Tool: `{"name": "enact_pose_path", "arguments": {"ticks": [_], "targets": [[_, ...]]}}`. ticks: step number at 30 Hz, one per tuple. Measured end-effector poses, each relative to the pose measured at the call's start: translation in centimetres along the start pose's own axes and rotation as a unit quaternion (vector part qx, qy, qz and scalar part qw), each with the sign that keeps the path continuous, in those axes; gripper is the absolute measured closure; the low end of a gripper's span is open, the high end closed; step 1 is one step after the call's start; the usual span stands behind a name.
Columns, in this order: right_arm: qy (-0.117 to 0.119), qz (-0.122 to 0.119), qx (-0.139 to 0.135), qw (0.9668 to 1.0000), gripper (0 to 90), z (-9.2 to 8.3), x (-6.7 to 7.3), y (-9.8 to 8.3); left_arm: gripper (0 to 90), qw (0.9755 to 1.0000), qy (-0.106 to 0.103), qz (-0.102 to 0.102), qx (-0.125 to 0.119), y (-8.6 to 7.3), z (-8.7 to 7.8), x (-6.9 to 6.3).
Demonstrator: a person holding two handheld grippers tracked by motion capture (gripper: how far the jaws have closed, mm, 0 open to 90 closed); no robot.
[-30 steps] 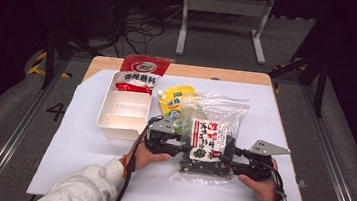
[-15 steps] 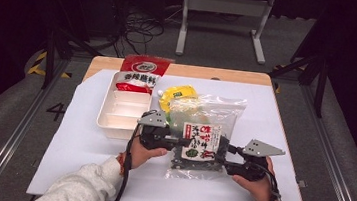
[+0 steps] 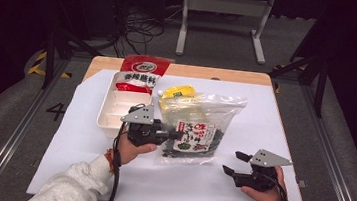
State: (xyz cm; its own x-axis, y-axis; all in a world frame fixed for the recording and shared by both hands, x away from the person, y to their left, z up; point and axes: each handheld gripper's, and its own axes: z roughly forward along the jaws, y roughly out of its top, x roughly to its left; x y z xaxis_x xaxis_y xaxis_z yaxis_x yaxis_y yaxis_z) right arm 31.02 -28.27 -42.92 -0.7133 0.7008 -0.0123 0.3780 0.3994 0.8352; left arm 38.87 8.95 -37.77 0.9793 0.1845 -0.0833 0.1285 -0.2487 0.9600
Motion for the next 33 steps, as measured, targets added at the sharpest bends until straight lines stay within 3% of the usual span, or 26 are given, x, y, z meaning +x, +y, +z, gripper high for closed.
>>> {"name": "enact_pose_path", "arguments": {"ticks": [4,6,20,25,26,29,30,33], "targets": [[-0.007,0.009,0.008,0.9999,30.8,0.2,-0.2,-0.3,79.6,0.9999,0.009,0.013,-0.004,0.6,-0.9,0.1],[-0.011,0.007,0.014,0.9998,30.3,0.3,-0.2,-0.5,79.6,0.9994,0.023,0.023,-0.008,1.0,-1.9,0.2],[-0.012,0.003,0.031,0.9995,27.9,1.3,-0.1,-0.9,79.6,0.9962,0.071,0.044,-0.025,1.9,-5.5,1.0],[-0.012,0.007,0.027,0.9995,27.0,1.4,-0.1,-0.9,79.6,0.9937,0.094,0.052,-0.033,2.3,-7.0,1.3],[-0.013,0.004,0.03,0.9994,26.2,1.4,-0.1,-1.0,79.6,0.9916,0.109,0.057,-0.039,2.6,-7.8,1.4],[-0.015,0.008,0.029,0.9994,25.5,1.4,-0.1,-1.0,79.6,0.9884,0.132,0.062,-0.041,2.9,-9.3,1.7],[-0.015,0.008,0.029,0.9994,25.5,1.4,-0.1,-1.0,79.6,0.9884,0.132,0.062,-0.041,2.9,-9.3,1.7],[-0.017,0.01,0.026,0.9995,23.9,1.3,-0.1,-1.0,79.6,0.9845,0.155,0.067,-0.048,3.0,-10.8,2.2]]}}
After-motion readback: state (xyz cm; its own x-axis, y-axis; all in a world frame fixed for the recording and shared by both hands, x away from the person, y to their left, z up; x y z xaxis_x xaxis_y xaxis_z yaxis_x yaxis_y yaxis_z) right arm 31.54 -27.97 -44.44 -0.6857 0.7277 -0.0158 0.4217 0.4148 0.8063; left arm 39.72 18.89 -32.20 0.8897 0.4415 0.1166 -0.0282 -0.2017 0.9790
